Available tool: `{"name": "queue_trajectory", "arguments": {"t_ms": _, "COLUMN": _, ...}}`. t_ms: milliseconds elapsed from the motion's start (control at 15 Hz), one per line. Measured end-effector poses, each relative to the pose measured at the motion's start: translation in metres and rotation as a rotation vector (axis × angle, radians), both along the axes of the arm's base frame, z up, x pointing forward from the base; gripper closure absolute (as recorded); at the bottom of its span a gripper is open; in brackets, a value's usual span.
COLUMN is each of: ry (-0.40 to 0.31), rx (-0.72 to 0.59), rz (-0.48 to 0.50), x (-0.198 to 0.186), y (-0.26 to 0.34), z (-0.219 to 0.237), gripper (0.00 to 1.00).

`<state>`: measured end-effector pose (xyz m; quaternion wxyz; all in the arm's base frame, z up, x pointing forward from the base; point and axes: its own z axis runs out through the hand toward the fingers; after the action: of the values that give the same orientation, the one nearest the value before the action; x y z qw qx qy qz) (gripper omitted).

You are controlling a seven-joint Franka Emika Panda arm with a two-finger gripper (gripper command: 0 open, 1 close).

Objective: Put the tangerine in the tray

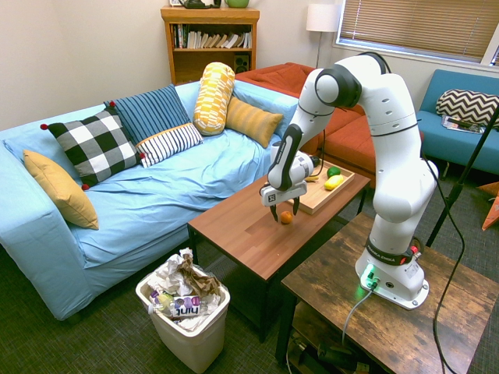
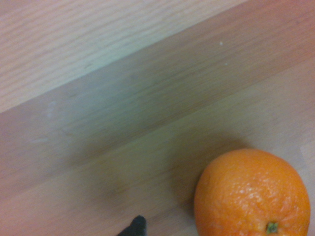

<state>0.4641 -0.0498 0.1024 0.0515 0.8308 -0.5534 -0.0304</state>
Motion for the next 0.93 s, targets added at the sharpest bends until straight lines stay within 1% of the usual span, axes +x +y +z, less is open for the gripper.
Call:
{"name": "queue_trajectory", "arguments": {"t_ms": 400, "ry": -0.017, "rx": 0.012, "rz": -0.019, "x": 0.001, "y": -0.005, "z": -0.017, "gripper": 1.00}}
{"name": "queue_trajectory", "arguments": {"t_ms": 933, "ry": -0.039, "rx": 0.030, "rz": -0.027, "x": 0.007, "y": -0.008, "z": -0.014, "gripper": 1.00}}
